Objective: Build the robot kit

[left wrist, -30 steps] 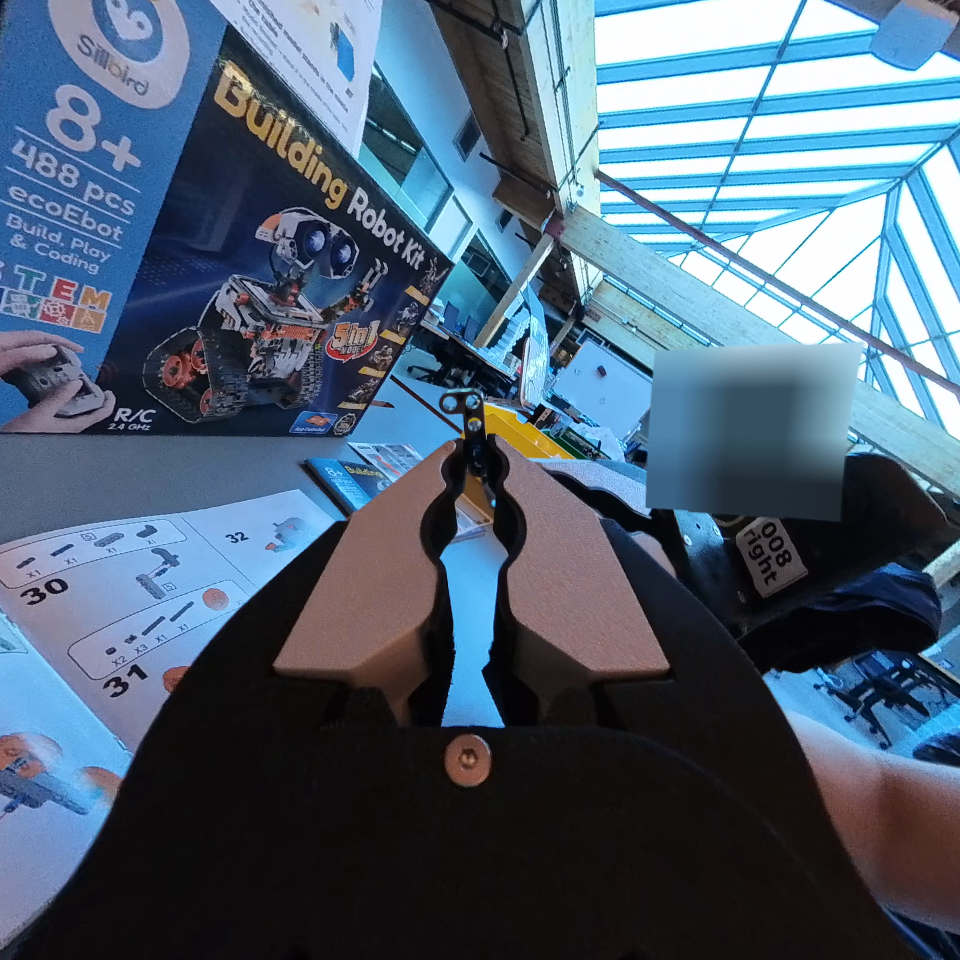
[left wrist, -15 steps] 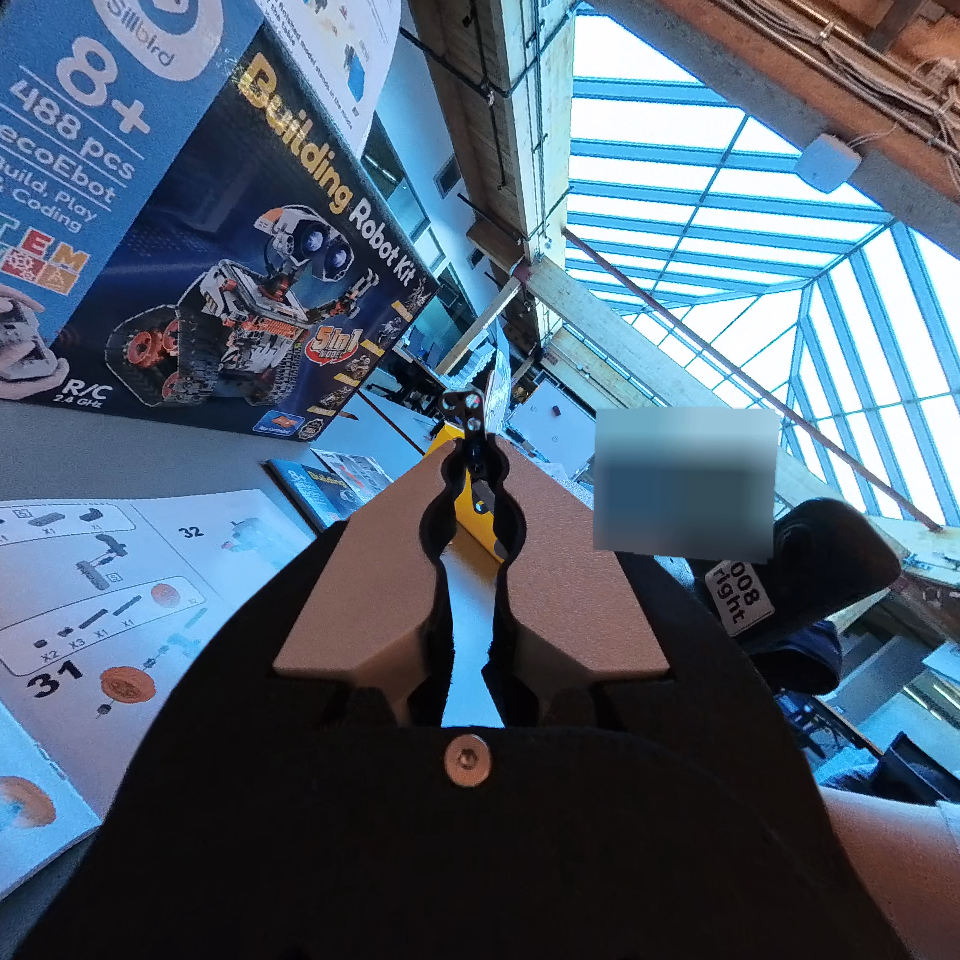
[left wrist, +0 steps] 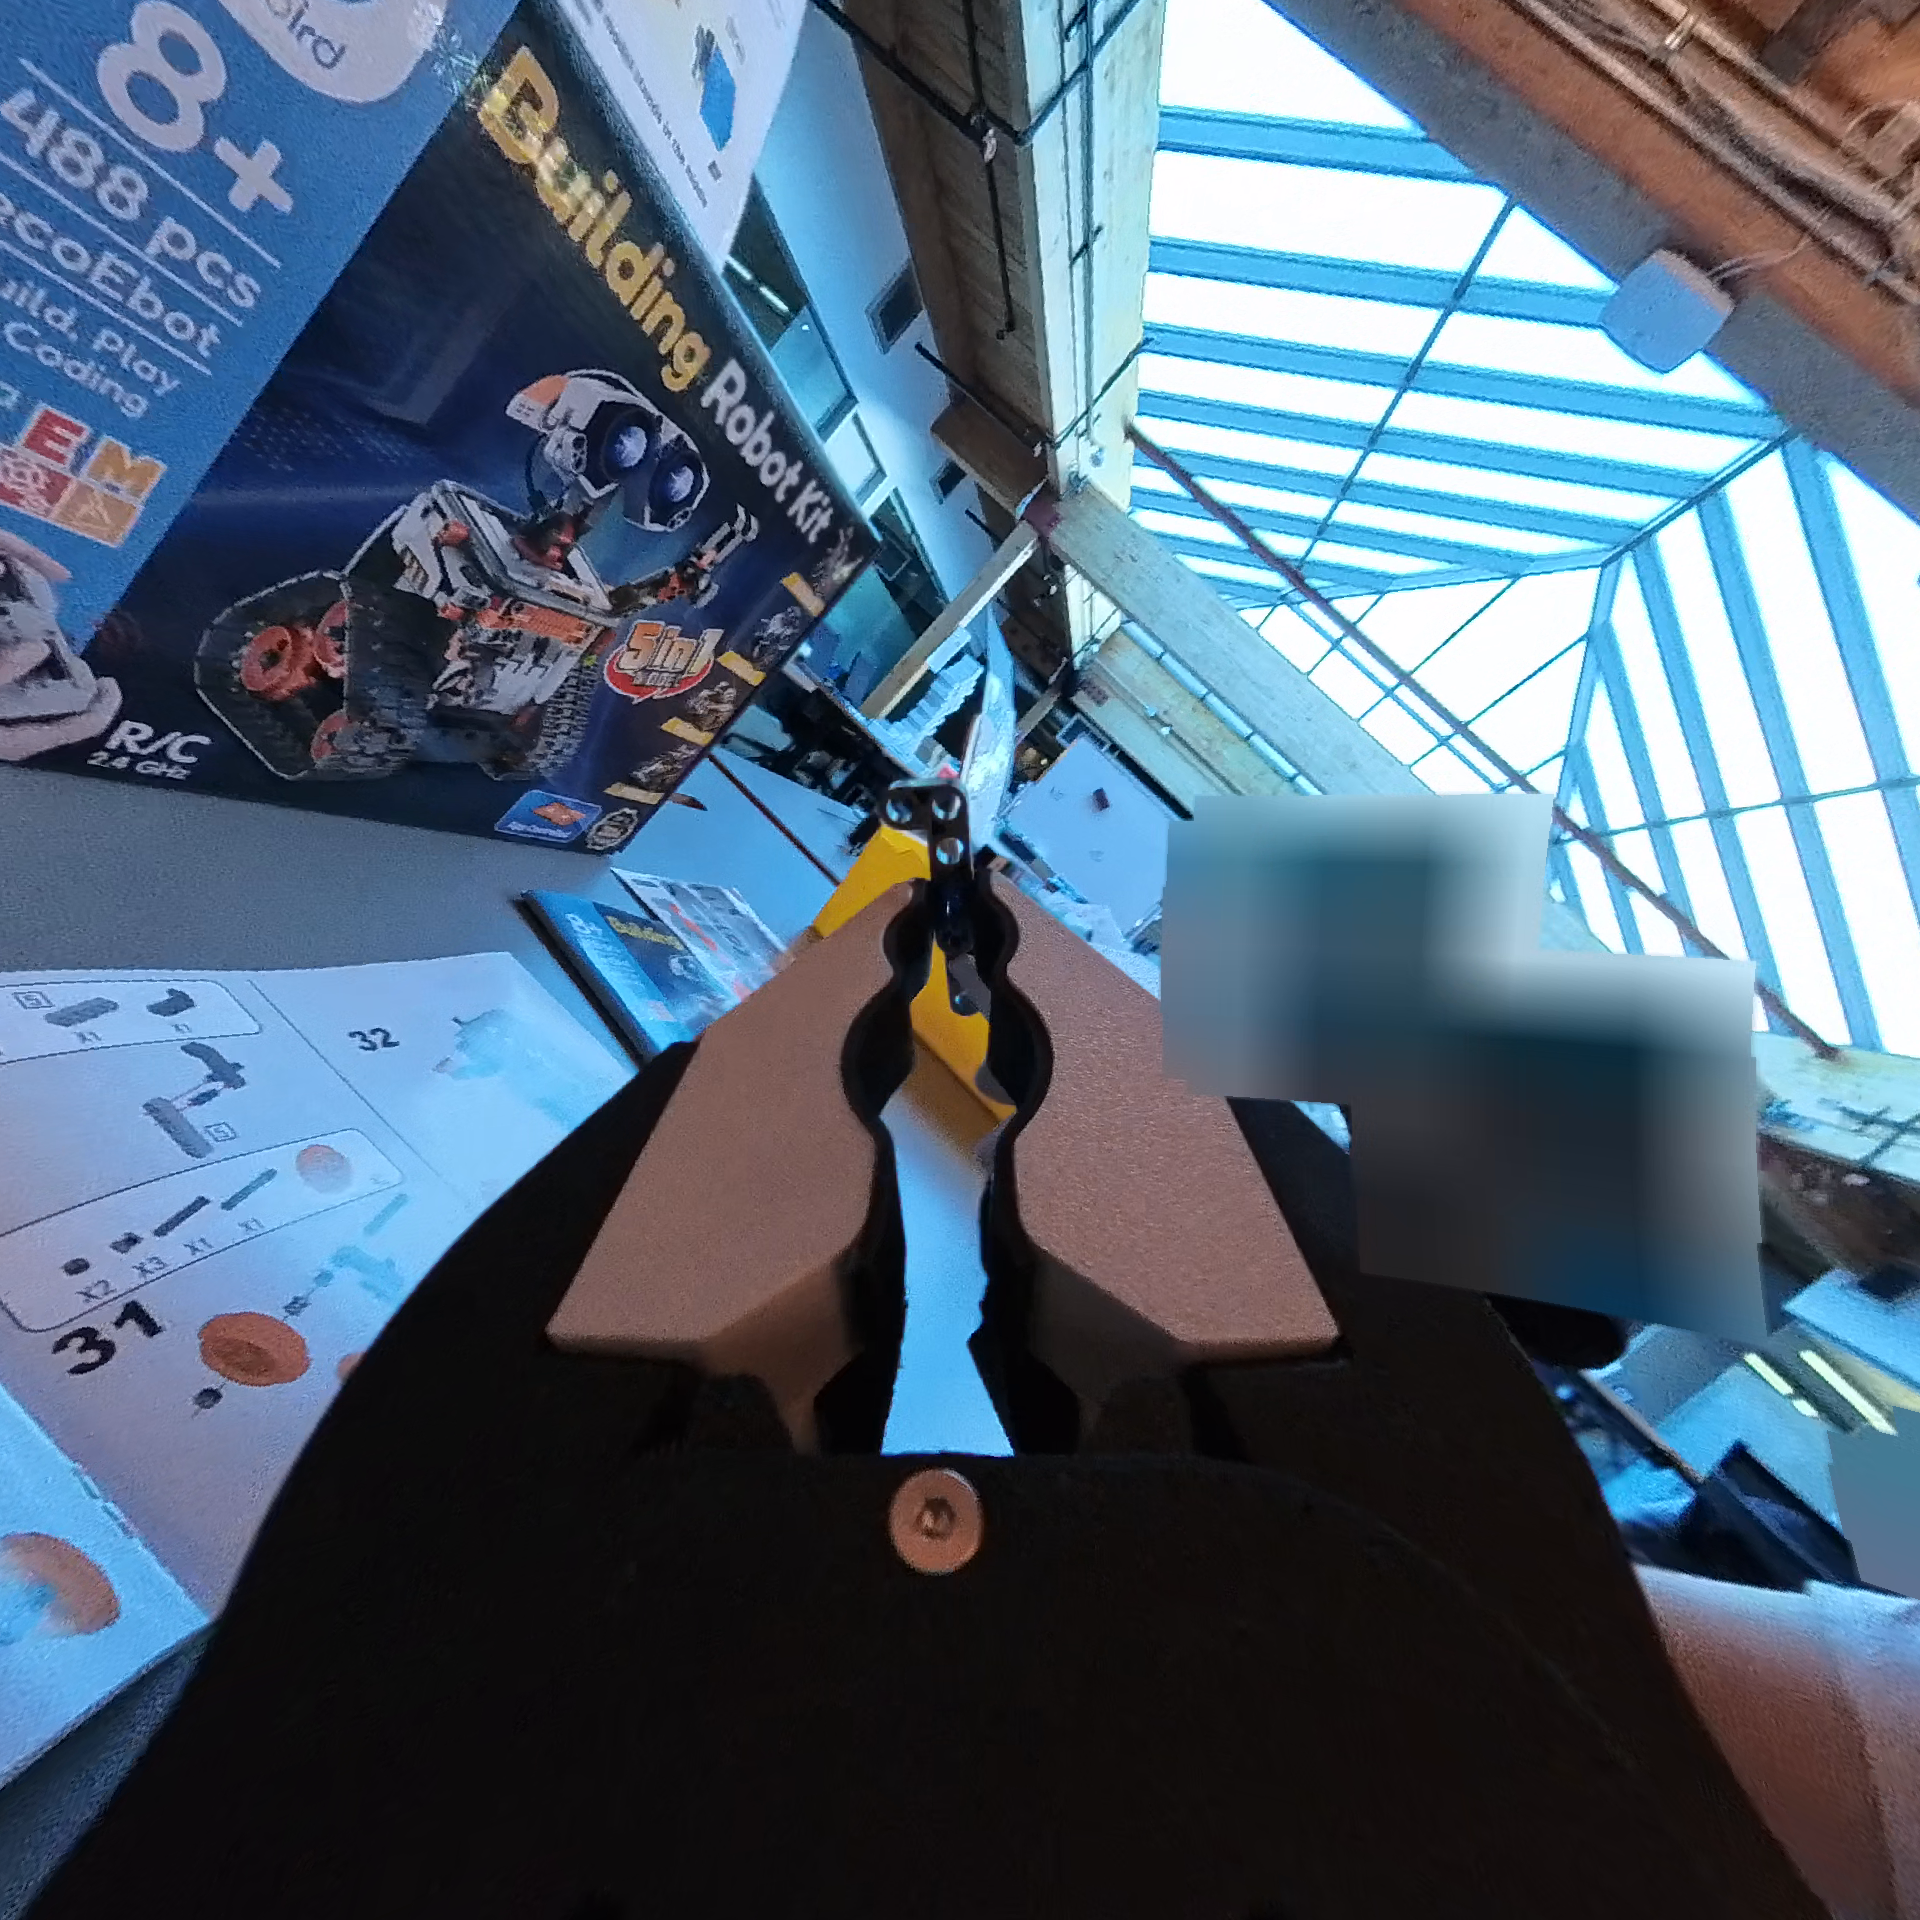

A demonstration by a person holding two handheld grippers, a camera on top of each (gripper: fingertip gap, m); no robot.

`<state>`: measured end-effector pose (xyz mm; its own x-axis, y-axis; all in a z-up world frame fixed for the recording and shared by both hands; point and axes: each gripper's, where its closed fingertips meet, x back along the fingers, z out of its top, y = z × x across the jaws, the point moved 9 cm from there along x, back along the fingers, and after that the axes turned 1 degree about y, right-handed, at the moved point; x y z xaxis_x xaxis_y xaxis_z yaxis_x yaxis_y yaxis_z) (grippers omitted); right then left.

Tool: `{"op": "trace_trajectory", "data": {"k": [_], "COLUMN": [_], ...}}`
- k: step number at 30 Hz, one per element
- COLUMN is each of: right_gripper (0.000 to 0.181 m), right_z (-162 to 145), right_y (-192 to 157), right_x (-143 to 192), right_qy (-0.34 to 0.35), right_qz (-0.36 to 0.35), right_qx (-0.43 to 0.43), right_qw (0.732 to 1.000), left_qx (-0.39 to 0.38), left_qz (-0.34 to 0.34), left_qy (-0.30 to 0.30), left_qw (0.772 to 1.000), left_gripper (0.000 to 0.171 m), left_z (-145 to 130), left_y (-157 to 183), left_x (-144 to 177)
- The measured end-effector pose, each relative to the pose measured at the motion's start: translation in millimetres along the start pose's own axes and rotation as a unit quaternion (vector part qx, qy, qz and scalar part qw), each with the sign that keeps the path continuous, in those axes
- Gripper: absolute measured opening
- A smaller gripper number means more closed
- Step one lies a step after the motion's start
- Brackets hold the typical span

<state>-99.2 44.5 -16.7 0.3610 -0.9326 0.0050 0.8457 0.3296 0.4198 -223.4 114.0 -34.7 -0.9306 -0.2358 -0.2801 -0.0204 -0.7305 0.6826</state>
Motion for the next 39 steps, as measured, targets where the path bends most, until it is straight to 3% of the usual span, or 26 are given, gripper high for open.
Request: {"op": "trace_trajectory", "data": {"k": [7, 15, 31, 39], "right_gripper": [0.005, 0.005, 0.006, 0.006], "right_z": [-4.7, -7.1, -10.3, -7.4], "right_y": [5.4, 8.8, 13.3, 10.4], "right_x": [1.6, 3.5, 8.6, 6.3], "right_qy": [0.016, 0.013, 0.006, 0.015], "right_qz": [0.049, 0.084, 0.139, 0.106], "right_qx": [0.027, 0.049, 0.040, 0.040], "right_qw": [0.998, 0.995, 0.990, 0.993], "left_qx": [0.050, 0.045, -0.098, -0.083], "left_qz": [-0.024, -0.018, 0.041, 0.051], "left_qy": [-0.026, -0.052, -0.124, -0.075], "left_qw": [0.998, 0.997, 0.987, 0.992], "left_gripper": [0.004, 0.005, 0.005, 0.005], "left_z": [1.4, 0.9, 1.7, -1.6], "left_y": [-4.6, -4.0, 6.0, 7.5], "left_x": [2.0, 3.3, 2.9, 2.6]}}
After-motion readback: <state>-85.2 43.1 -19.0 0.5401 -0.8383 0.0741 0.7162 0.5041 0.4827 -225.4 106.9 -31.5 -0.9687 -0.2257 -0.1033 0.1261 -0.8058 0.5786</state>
